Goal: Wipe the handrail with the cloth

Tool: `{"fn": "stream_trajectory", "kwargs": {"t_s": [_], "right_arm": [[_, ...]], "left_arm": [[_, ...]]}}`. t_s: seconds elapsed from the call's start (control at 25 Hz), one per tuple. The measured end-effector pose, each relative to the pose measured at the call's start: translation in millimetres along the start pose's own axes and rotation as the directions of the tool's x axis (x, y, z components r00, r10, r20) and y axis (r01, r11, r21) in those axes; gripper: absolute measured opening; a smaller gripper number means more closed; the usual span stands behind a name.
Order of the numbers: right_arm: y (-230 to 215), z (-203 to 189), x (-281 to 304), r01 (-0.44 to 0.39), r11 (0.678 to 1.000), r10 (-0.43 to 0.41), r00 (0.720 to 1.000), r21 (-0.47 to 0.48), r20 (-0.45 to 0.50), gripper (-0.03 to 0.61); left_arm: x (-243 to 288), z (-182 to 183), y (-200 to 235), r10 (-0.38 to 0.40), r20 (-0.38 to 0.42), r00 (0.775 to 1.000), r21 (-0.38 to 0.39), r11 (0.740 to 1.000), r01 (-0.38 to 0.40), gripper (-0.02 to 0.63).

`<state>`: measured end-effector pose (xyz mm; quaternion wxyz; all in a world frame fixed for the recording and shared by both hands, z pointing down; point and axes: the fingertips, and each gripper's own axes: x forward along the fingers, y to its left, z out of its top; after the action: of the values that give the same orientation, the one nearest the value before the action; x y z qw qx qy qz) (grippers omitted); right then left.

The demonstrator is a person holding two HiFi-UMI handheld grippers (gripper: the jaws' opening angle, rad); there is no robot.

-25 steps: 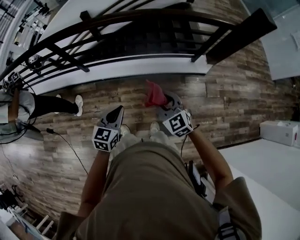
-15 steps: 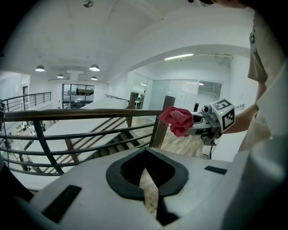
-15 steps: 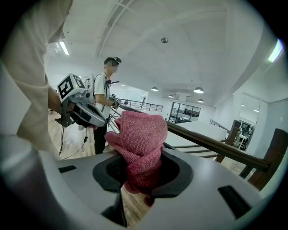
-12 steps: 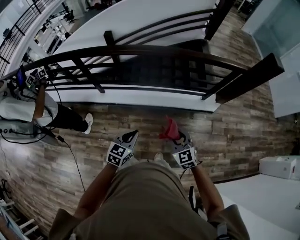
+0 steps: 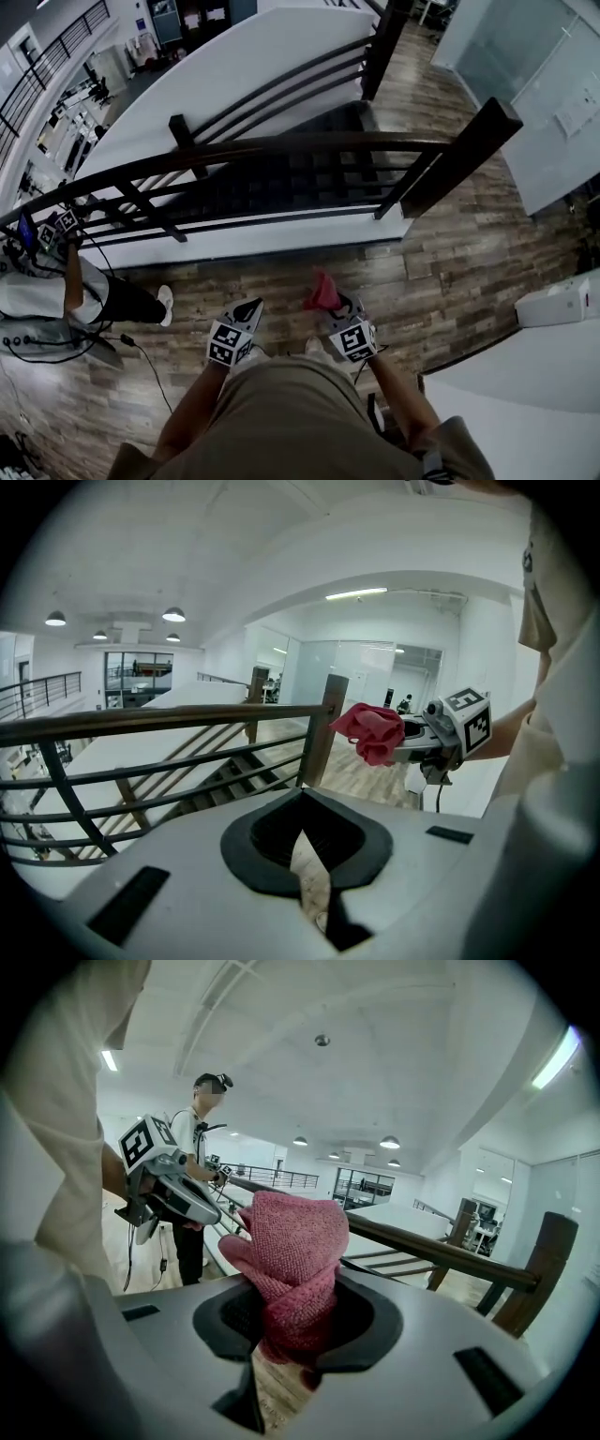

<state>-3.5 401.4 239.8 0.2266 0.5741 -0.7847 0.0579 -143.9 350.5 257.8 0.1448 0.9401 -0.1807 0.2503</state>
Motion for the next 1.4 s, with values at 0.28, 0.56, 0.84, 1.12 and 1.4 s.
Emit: {"fn": "stream_trajectory", "kwargs": {"t_s": [0.28, 0.56, 0.84, 1.12, 1.4], "right_arm": [[-21, -24, -22, 0.076, 0.995, -0.076, 0.997, 0.059, -0.015, 0.124], [-46, -46, -54, 0.16, 0.975, -0.157, 0.987, 0.152, -0.033, 0.124], [-63, -55, -75, 0.161, 0.973, -0.159, 0.987, 0.166, -0.024, 0.124], [-80, -53, -84, 0.133, 0.973, -0.14, 0.99, 0.188, 0.024, 0.124], [-97, -59, -91, 0.08, 0.977, -0.091, 0.995, 0.198, 0.048, 0.124]], "left_arm": [[27, -3, -21, -0.061, -0.026, 0.998, 0.032, 0.998, 0.062, 0.015], [48, 2, -50, -0.113, -0.041, 0.993, 0.066, 0.991, 0.116, 0.015], [62, 7, -78, -0.131, -0.044, 0.99, 0.08, 0.988, 0.134, 0.015], [73, 9, -92, -0.107, -0.033, 0.994, 0.067, 0.992, 0.109, 0.015], [86, 7, -106, -0.075, -0.018, 0.997, 0.047, 0.996, 0.075, 0.015]]}}
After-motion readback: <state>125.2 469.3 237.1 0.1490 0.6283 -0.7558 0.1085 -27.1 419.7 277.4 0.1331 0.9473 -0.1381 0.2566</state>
